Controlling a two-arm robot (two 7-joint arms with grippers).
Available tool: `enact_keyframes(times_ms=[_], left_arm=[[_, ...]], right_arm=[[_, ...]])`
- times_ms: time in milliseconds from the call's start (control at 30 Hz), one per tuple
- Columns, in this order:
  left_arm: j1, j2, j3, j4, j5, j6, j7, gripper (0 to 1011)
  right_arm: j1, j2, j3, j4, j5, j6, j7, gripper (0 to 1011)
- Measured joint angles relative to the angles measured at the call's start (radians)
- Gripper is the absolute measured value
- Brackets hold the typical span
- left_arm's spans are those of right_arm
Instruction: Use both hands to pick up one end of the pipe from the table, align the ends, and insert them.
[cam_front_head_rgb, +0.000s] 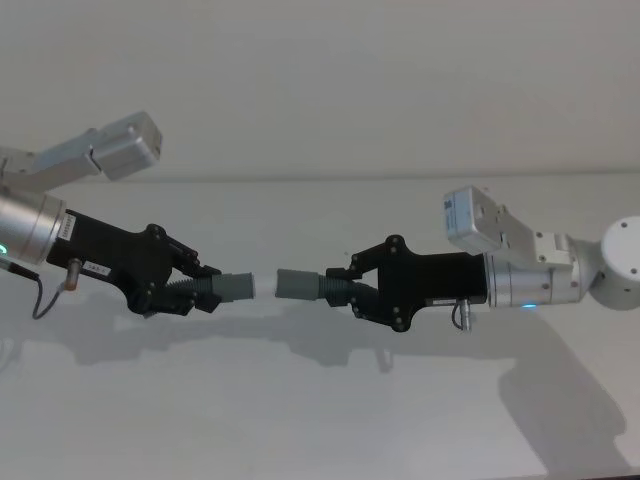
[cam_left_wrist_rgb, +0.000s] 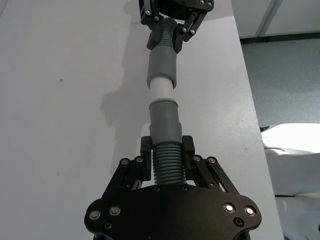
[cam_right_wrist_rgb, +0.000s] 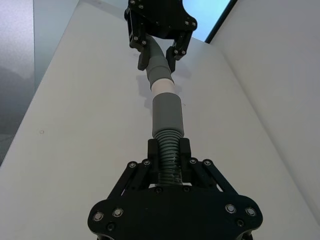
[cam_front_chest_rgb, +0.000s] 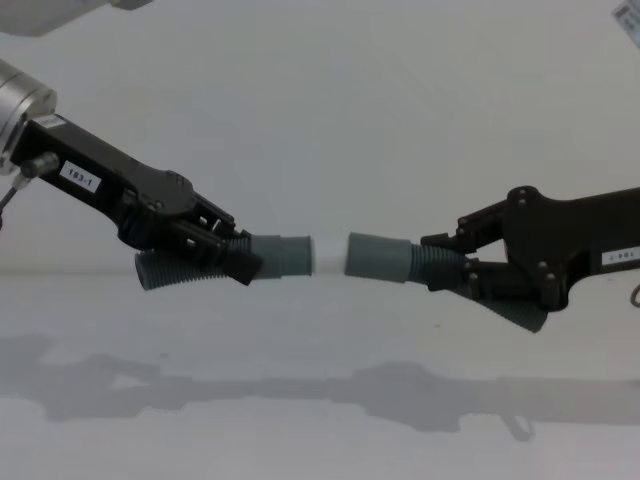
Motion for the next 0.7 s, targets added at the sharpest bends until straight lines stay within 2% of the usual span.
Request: enact_keyframes(times_ms=[700], left_arm=[[0.000,0.001,0.000,0.001,0.001,0.000,0.000,325]], right_arm=[[0.000,0.000,0.000,0.000,0.000,0.001,0.000,215]])
